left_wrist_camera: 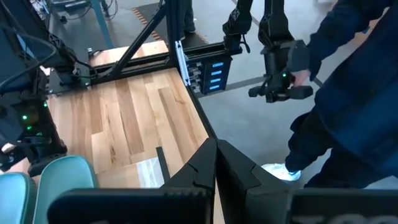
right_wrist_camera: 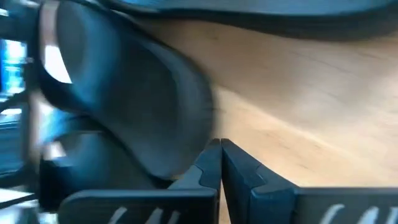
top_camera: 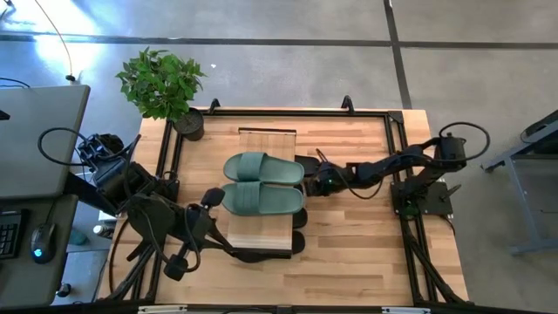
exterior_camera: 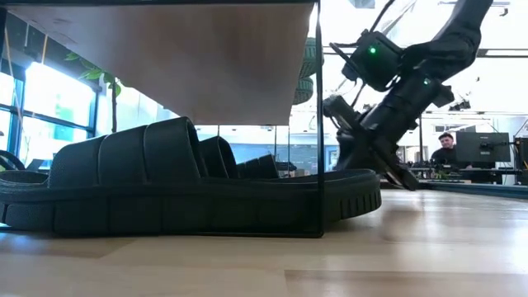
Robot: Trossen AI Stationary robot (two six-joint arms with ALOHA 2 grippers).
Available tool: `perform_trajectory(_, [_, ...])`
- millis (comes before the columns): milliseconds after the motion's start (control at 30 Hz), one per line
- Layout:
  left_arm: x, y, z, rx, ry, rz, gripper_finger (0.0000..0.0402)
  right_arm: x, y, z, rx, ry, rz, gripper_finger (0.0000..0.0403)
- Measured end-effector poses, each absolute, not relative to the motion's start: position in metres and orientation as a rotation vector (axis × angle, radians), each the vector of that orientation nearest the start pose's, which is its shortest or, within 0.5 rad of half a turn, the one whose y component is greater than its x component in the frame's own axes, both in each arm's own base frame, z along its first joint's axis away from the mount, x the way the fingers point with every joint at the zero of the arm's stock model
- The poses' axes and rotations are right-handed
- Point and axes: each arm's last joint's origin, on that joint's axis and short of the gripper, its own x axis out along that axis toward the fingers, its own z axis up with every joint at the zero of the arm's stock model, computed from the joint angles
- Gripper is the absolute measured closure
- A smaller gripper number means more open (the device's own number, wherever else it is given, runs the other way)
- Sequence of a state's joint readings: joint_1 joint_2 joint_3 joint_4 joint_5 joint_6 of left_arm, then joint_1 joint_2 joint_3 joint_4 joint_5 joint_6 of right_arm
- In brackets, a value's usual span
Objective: Pick and place slides into the shelf
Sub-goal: Adjust the black slippers under the shelf
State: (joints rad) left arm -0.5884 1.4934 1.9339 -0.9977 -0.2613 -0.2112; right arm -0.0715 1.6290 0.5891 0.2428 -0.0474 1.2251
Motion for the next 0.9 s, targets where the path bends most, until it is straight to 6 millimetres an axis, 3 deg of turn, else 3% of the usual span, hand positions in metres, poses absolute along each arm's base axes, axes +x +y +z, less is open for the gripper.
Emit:
perform_trajectory(200, [0.235,-0.147,0.475,0.016,0.537,-0.256,0.0402,0.267,-0.019,0.12,1.142,0.747,-0.57,0.0403])
perform_trajectory(367, [0.235,-0.147,0.475,0.031,0.536,-0.258,0.0402,0.258,-0.019,0.139,1.087,0.729,-0.58,0.0403])
perform_trajectory(500, [0.235,-0.147,0.475,0.033,0.535,-0.252,0.0402,0.239,-0.025,0.155,1.032,0.742,-0.669,0.0403])
perform_trajectory(667, [0.235,-0.147,0.475,0.035,0.535,-0.251,0.0402,0.216,-0.043,0.169,1.006,0.731,-0.813,0.0403])
perform_trajectory(900, [0.235,-0.147,0.475,0.049,0.527,-0.253,0.0402,0.214,-0.085,0.162,1.061,0.709,-0.829,0.0403])
